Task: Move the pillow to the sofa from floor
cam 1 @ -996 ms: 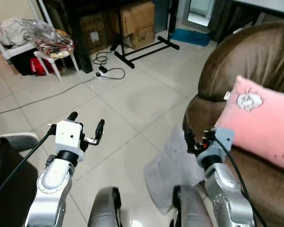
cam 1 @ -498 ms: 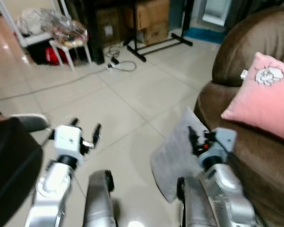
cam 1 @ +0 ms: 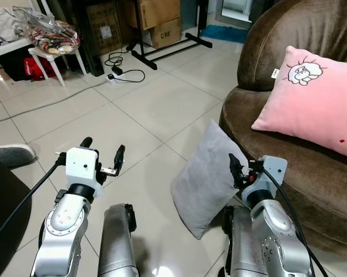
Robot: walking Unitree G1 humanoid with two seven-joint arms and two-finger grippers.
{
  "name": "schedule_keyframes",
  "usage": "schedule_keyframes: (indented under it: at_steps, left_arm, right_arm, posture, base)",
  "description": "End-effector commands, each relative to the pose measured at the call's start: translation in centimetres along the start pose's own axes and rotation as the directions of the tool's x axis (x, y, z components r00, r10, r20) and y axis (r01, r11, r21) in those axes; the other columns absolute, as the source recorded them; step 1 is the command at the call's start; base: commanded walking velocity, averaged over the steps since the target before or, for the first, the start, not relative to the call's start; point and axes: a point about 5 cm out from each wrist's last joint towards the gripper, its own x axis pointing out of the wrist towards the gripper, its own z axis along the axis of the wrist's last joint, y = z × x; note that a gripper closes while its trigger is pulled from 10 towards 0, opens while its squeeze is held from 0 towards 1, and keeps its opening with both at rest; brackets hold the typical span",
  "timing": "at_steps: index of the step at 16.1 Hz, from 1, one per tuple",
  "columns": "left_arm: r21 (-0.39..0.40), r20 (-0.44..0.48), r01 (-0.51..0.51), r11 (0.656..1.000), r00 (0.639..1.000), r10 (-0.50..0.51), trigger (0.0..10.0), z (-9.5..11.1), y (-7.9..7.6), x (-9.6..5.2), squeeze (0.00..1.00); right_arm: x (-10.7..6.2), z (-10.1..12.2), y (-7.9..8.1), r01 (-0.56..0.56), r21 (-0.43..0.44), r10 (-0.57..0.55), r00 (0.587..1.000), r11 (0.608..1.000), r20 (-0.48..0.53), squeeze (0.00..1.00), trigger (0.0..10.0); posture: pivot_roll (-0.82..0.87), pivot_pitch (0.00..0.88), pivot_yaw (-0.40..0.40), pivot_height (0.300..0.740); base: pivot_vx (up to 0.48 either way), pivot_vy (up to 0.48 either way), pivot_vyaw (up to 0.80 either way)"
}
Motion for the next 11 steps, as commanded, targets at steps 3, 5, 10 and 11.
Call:
schedule_keyframes:
  at_steps: [3, 5, 10, 11]
  left_arm:
    - [0.006, 0.019, -0.008, 1.000, 1.000, 0.008, 10.0, 0.25, 0.18, -0.05, 0.95]
    - [0.005, 0.024, -0.006, 1.000, 1.000, 0.006, 10.0, 0.35, 0.17, -0.11, 0.95]
    - [0.003, 0.028, 0.000, 1.000, 1.000, 0.000, 10.0, 0.44, 0.23, -0.04, 0.95]
    - [0.005, 0.030, -0.001, 1.000, 1.000, 0.001, 10.0, 0.47, 0.25, 0.02, 0.95]
  right_arm:
    - [0.33, 0.65, 0.32, -0.012, -0.007, 0.013, 0.999, 1.000, 0.030, 0.00, 10.0]
    - [0.39, 0.72, 0.40, -0.014, -0.005, 0.014, 0.999, 1.000, 0.032, 0.00, 10.0]
    - [0.43, 0.76, 0.52, -0.020, -0.012, 0.021, 0.999, 1.000, 0.034, 0.00, 10.0]
    - [0.46, 0.79, 0.58, -0.023, -0.011, 0.024, 0.999, 1.000, 0.035, 0.00, 10.0]
  posture:
    - [-0.04, 0.032, 0.040, 0.453]
    - [-0.04, 0.033, 0.040, 0.453]
    - [-0.04, 0.035, 0.045, 0.453]
    - [-0.04, 0.034, 0.045, 0.453]
  base:
    - [0.086, 0.000, 0.00]
    - [0.281, 0.000, 0.00]
    - [0.315, 0.000, -0.26]
    - [0.322, 0.000, 0.00]
